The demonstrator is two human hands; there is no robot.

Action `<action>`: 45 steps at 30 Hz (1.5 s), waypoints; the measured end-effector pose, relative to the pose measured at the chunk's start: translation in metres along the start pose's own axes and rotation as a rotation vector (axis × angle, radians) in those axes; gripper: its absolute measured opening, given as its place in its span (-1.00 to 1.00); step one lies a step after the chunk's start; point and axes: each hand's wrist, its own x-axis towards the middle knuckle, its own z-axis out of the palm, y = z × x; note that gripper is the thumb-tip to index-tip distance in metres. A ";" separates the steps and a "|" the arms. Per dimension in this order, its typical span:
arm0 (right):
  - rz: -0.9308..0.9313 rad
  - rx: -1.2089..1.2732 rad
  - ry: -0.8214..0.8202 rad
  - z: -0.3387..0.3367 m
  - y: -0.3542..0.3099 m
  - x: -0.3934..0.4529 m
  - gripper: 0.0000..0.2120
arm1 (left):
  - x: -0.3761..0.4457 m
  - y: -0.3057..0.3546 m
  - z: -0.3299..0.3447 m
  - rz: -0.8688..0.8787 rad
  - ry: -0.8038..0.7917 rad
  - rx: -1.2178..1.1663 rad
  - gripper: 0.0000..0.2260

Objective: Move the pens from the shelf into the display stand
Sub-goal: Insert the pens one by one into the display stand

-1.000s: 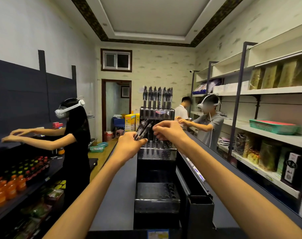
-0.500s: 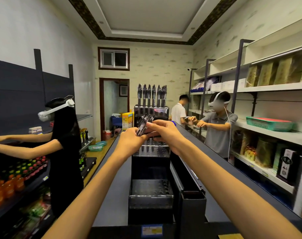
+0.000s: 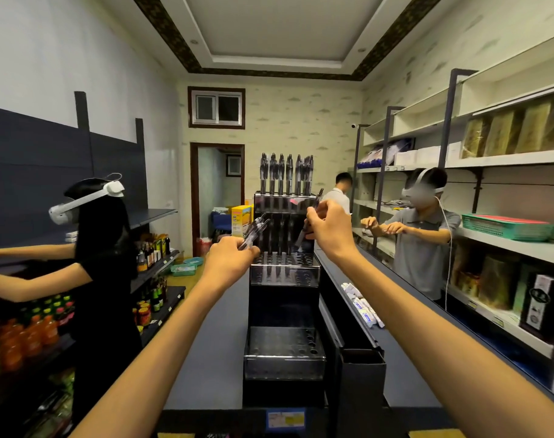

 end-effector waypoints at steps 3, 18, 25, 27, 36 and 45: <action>-0.066 -0.100 -0.012 0.004 0.002 0.000 -0.82 | 0.000 0.000 -0.001 -0.003 -0.003 0.021 -0.60; -0.090 -0.323 -0.111 0.020 0.018 0.011 -0.75 | 0.000 -0.005 -0.003 0.018 -0.059 -0.011 -0.69; -0.066 -0.393 -0.226 0.025 0.030 0.005 -0.75 | 0.001 -0.005 -0.004 0.015 -0.091 -0.028 -0.69; -0.063 -0.403 -0.227 0.025 0.030 0.004 -0.74 | 0.001 -0.004 -0.003 0.010 -0.093 -0.027 -0.68; -0.051 -0.253 -0.172 0.012 0.014 -0.009 -0.88 | 0.002 0.004 0.005 0.022 -0.059 0.029 -0.72; -0.005 0.207 -0.376 0.004 -0.016 -0.023 -0.89 | 0.007 0.020 0.020 0.027 -0.051 0.118 -0.86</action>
